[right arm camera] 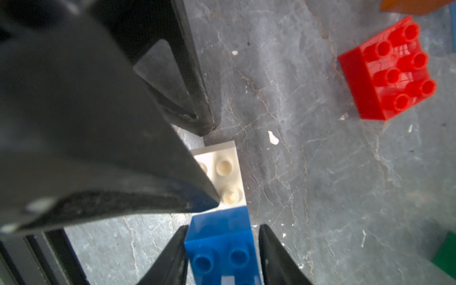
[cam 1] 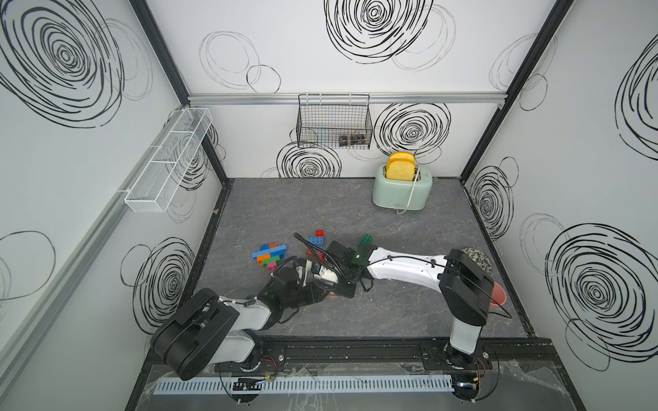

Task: Assemble a heart with lego
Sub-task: Assemble the lego brick with the lego brick, then pick up the lego brick from the center of the board.

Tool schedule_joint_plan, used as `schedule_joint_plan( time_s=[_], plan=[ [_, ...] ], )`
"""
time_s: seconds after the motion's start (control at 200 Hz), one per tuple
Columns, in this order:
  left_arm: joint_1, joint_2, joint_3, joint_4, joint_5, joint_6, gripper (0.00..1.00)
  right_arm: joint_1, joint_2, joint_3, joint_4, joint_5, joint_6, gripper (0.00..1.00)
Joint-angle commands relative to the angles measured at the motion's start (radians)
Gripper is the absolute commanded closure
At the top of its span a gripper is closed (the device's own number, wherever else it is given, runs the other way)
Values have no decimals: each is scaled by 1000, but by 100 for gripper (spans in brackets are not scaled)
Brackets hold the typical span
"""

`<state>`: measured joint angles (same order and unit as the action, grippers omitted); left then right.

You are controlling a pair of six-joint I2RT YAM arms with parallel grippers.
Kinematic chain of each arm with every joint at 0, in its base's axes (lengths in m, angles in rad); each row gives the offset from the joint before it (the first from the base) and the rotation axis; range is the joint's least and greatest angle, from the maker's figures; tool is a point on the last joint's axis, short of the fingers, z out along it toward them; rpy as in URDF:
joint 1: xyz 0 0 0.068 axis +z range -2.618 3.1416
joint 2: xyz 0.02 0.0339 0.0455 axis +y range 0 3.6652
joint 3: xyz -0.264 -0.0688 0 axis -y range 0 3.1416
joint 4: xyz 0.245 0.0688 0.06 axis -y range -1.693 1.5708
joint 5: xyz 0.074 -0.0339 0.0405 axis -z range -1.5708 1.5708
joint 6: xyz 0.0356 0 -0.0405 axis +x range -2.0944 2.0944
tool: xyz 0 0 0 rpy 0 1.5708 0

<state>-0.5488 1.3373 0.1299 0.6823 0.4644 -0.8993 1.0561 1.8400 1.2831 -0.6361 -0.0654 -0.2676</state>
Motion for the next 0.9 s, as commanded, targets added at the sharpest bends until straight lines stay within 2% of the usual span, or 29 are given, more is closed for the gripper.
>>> schedule_joint_plan(
  time_s=[0.0,0.225,0.55,0.735,0.896],
  plan=[
    [4,-14,6,-3,18,-24,42,2,-54,21,-39,-46,-13,48],
    [14,-57,33,-85,14,3,40,-4,-89,10,-18,-75,-15,36],
    [108,-177,53,-220,42,24,39,-53,-168,21,38,-145,9,35],
    [154,-277,89,-392,-4,66,38,-100,-190,10,133,-66,66,34],
    [204,-335,91,-473,-9,84,38,-158,-129,35,169,-73,75,33]
  ],
)
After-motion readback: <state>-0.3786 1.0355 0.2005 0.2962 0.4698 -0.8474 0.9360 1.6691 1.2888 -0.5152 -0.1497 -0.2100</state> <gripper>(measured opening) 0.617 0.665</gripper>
